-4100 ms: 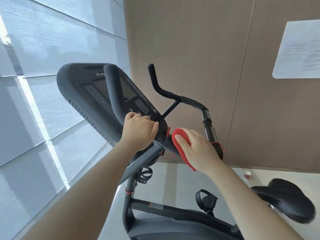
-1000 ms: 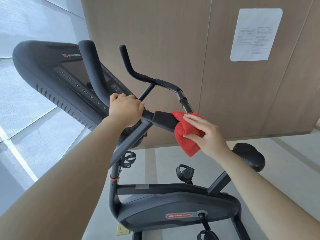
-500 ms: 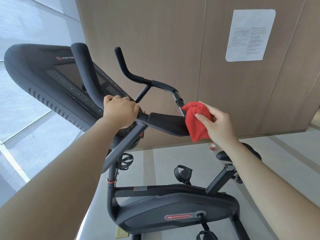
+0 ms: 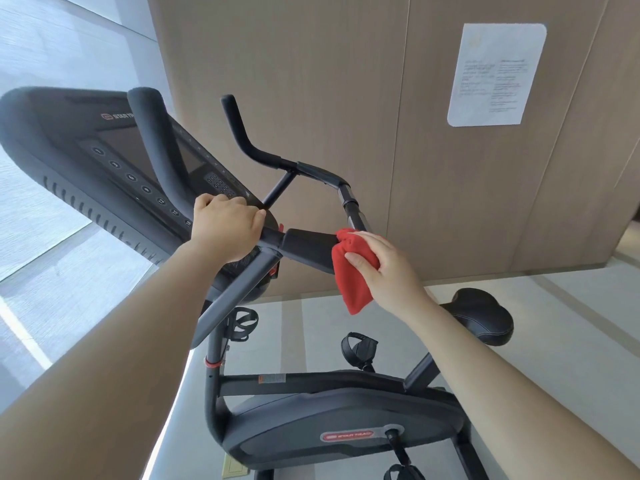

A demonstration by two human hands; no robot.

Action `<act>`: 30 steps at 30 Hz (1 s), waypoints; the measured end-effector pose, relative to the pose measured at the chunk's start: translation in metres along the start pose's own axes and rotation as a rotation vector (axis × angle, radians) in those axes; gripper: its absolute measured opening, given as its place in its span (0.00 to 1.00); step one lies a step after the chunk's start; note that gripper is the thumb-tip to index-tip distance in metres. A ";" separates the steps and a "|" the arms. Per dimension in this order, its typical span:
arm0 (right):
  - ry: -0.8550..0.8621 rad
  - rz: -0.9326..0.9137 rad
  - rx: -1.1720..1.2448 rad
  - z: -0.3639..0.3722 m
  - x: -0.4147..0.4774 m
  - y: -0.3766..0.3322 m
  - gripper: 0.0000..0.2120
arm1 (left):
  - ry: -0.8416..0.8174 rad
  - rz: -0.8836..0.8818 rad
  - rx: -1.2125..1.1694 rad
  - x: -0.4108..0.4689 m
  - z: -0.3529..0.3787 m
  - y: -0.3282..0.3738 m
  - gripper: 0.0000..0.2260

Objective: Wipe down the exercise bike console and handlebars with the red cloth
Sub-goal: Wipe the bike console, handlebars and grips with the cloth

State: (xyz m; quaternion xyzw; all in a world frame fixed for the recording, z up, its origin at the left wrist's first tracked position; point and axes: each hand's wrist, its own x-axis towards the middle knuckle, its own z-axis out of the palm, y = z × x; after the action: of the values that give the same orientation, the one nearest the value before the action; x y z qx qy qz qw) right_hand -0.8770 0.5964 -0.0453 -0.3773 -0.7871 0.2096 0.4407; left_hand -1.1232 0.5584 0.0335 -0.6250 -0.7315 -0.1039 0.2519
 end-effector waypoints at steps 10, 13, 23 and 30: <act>0.271 0.327 0.210 -0.029 0.006 0.023 0.15 | 0.041 -0.031 0.022 0.000 0.000 0.004 0.19; 0.190 0.345 0.189 -0.013 -0.003 0.017 0.14 | 0.064 -0.017 0.033 0.000 0.003 0.003 0.19; 0.407 0.317 0.166 0.022 -0.034 -0.043 0.16 | 0.075 0.083 -0.035 -0.002 0.002 -0.005 0.20; 0.630 0.430 0.234 0.055 -0.033 -0.062 0.18 | 0.046 0.223 -0.038 -0.002 -0.002 -0.014 0.21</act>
State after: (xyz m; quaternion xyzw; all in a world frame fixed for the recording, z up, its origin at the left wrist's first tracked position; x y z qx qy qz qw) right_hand -0.9384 0.5319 -0.0514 -0.5265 -0.4874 0.2595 0.6465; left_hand -1.1356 0.5532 0.0369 -0.7048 -0.6493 -0.1034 0.2664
